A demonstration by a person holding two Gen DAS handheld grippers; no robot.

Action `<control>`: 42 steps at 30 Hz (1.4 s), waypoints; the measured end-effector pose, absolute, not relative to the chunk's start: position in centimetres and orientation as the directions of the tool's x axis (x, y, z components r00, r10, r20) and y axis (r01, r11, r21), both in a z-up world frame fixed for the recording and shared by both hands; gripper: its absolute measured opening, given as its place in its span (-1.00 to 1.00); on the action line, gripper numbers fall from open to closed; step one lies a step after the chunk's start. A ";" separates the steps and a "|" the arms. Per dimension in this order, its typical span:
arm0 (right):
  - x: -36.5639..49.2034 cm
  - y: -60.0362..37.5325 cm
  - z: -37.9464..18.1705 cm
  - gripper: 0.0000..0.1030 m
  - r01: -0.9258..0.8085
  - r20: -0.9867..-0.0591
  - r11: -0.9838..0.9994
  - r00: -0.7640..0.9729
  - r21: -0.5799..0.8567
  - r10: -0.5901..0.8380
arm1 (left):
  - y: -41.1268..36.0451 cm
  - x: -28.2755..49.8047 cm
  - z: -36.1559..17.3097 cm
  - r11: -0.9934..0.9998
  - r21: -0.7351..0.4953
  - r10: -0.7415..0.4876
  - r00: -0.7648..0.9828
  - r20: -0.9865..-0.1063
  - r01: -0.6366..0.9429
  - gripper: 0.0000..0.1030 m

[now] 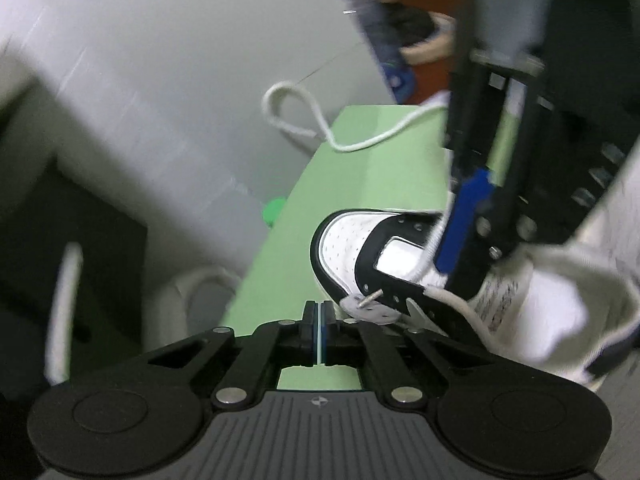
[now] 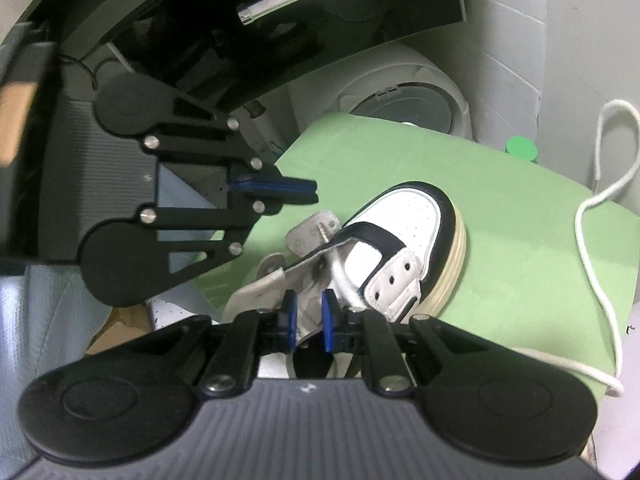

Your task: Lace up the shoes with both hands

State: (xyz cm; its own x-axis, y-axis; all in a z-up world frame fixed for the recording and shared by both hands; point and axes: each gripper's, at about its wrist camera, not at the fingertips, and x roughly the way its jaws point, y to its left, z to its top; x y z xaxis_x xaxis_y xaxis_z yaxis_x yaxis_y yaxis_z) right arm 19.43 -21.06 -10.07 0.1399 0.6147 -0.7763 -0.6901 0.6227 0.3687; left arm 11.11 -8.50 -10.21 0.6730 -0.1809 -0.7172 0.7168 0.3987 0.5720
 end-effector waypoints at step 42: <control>19.7 -20.6 -10.4 -0.61 -0.702 -0.781 0.610 0.123 0.368 0.613 | -8.0 9.9 -12.9 -0.334 0.738 -0.267 0.693 -0.670 0.586 -0.54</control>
